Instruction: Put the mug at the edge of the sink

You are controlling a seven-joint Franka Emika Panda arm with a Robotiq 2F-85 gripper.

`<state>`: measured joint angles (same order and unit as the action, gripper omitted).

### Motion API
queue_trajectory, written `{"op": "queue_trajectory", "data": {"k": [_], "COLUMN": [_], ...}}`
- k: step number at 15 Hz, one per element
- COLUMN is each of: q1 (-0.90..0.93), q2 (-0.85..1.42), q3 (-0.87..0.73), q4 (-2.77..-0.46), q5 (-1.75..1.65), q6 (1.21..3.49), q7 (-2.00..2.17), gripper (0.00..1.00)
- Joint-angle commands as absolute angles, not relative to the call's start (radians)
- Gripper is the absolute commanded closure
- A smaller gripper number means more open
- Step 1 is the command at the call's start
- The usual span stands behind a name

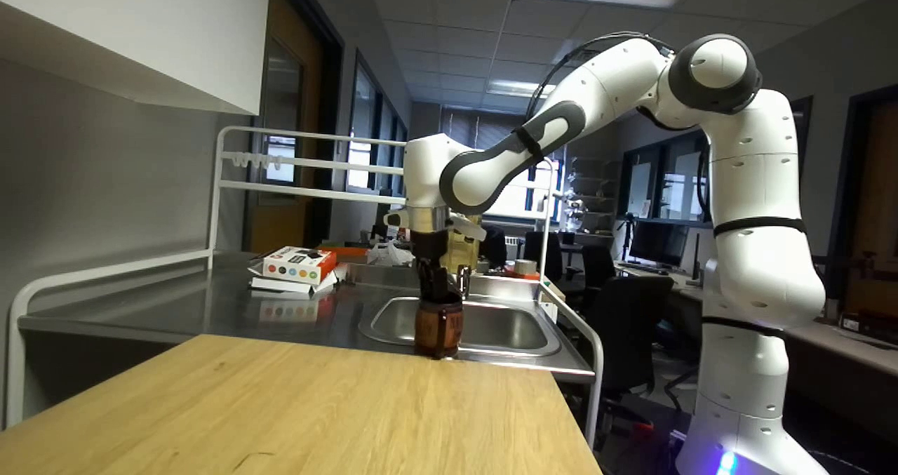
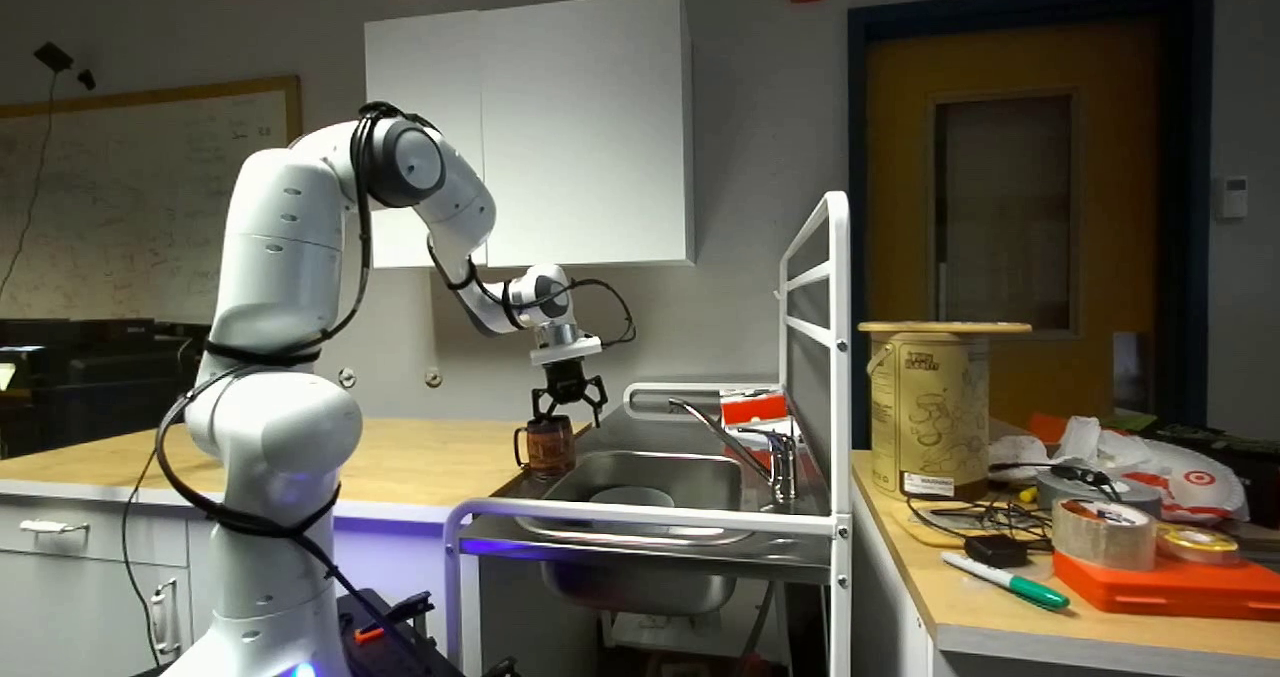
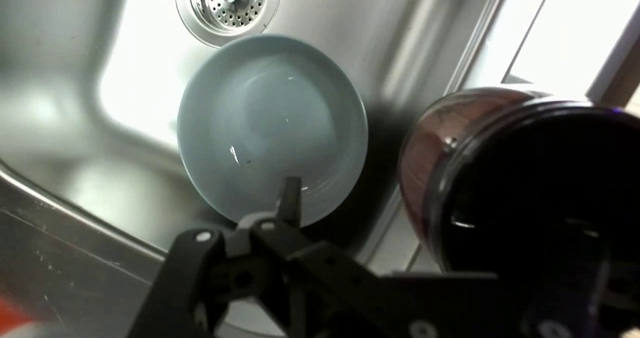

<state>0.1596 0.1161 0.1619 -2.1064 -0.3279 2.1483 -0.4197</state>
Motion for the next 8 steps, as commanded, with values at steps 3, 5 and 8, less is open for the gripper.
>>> {"op": "queue_trajectory", "data": {"k": [3,5,8], "q1": [0.177,0.185,0.197], "q2": [0.049,0.02,-0.03], "q3": [0.171,0.178,0.188], "q4": [-2.115,-2.123,-2.133], "q5": [-0.396,-0.409,-0.426], "q6": [2.055,2.025,1.992], "q7": [-0.349,-0.332,-0.322], "gripper": [0.0,0.0,0.0]}}
